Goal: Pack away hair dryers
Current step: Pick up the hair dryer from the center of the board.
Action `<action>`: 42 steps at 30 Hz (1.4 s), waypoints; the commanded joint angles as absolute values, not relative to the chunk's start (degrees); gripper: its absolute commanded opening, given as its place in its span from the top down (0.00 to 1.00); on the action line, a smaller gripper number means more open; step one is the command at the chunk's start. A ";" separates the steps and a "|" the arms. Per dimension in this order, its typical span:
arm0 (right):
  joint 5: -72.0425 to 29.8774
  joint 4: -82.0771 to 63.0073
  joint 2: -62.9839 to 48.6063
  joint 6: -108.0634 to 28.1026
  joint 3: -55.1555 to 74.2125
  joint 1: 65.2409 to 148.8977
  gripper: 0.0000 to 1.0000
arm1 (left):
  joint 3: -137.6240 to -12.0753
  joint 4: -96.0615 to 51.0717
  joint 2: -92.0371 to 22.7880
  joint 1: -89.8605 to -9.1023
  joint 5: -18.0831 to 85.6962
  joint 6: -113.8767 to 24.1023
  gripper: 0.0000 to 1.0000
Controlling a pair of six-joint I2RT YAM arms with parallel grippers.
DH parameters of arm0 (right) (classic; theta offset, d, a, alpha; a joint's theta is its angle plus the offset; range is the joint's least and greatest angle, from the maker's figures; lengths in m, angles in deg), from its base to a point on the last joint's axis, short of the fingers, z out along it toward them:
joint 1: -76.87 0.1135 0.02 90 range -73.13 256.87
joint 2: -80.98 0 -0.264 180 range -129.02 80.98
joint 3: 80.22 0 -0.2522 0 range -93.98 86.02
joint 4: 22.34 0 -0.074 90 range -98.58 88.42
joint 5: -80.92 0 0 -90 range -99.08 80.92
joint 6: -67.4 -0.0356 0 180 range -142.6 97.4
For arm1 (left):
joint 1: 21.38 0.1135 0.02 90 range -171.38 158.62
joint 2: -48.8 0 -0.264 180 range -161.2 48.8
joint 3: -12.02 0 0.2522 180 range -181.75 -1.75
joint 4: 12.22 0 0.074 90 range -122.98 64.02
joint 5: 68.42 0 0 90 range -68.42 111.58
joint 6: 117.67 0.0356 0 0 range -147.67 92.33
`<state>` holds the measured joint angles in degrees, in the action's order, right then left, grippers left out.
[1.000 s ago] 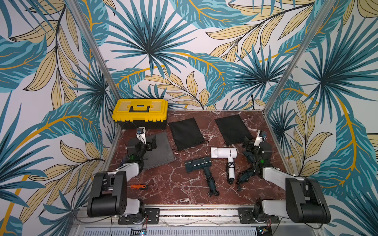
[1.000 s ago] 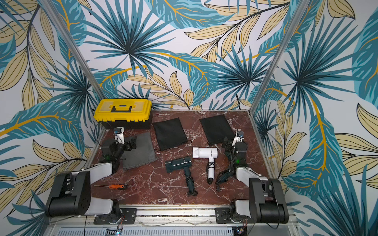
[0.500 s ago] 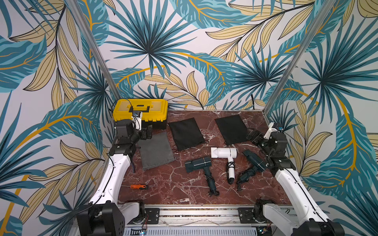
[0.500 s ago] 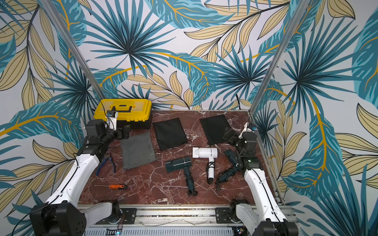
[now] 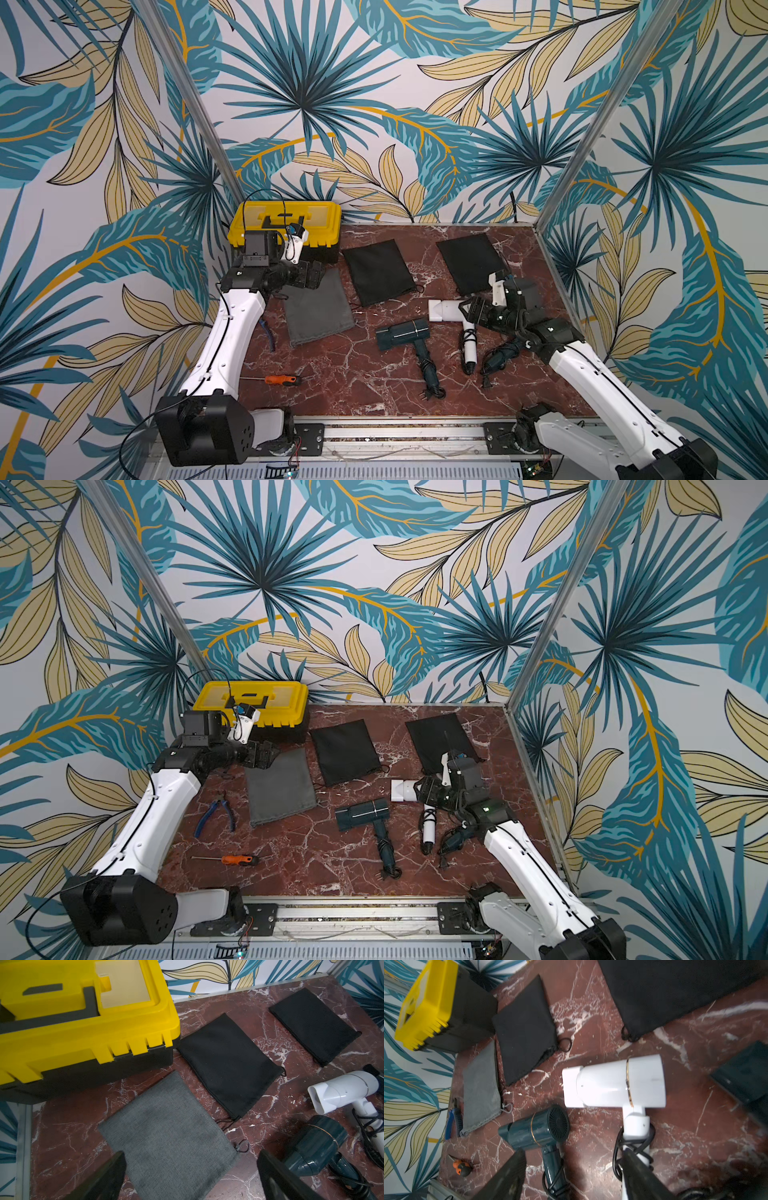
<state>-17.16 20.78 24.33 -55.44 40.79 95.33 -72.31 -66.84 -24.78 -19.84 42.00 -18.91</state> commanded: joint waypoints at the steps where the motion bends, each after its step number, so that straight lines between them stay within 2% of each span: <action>1: -16.27 26.29 23.48 -57.48 41.10 99.40 0.28 | -75.66 -70.77 -23.15 -21.22 45.27 -16.79 0.00; 8: -9.40 29.19 17.49 -59.31 38.64 114.00 0.24 | -76.45 -73.37 -24.49 -23.36 46.36 -18.46 0.01; 12: -7.02 30.35 7.99 -60.19 35.83 118.91 0.26 | -77.36 -74.31 -25.53 -23.50 45.94 -19.29 0.00; 17: -5.74 31.29 0.14 -61.25 34.26 121.87 0.27 | -77.46 -74.75 -25.17 -23.52 45.37 -19.00 0.00; 28: -7.55 26.70 -1.61 -64.76 38.52 127.89 0.23 | -77.99 -77.04 -25.38 -23.49 49.10 -16.74 0.01; 36: -4.41 27.37 -7.40 -65.61 36.85 130.37 0.24 | -78.46 -77.49 -26.57 -23.55 48.93 -17.23 0.01; 42: -2.90 27.48 -10.61 -65.66 35.51 132.04 0.34 | -79.98 -77.48 -27.62 -23.58 44.96 -20.56 0.00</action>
